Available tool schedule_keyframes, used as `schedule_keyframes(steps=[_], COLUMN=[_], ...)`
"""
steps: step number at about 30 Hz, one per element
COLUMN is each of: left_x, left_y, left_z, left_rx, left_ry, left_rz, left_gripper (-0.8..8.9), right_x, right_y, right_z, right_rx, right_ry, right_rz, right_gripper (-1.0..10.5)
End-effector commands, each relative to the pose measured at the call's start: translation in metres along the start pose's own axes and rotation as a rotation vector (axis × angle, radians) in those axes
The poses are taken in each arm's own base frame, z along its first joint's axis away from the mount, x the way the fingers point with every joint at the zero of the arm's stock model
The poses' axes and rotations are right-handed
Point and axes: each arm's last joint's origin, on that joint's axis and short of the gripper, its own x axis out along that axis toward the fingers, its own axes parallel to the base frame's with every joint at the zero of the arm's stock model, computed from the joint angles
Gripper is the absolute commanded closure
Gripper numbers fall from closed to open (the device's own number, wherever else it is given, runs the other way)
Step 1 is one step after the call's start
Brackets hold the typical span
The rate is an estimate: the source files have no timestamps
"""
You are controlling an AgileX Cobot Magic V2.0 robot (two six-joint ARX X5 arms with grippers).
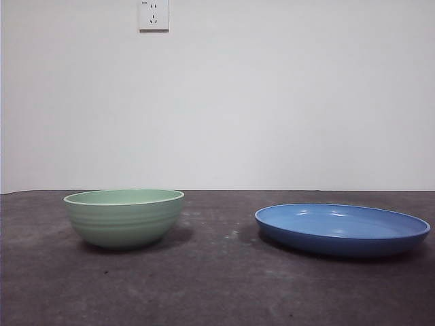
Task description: Place the green bowl on the blue plate
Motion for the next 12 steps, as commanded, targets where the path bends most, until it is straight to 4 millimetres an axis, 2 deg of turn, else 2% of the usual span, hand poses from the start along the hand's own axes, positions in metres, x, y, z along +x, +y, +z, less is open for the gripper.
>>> schedule_keyframes(steps=[1,7,12], left_x=[-0.007,-0.016,-0.011], left_y=[-0.009,-0.027,-0.044], left_z=[0.017,0.048,0.075], left_rx=[-0.014,0.009,0.113], left_ry=[-0.041,0.007,0.149], left_rz=[-0.019,-0.036,-0.09], left_gripper=[8.04,8.04,8.04], right_x=[-0.007,-0.02,-0.022], right_y=[0.008,0.023,0.034], right_z=[0.022,0.059,0.089], right_rx=[0.007,-0.009,-0.051], right_ry=[-0.082,-0.154,-0.077], right_rz=[0.026,0.05,0.06], right_gripper=[9.4,9.4,9.4])
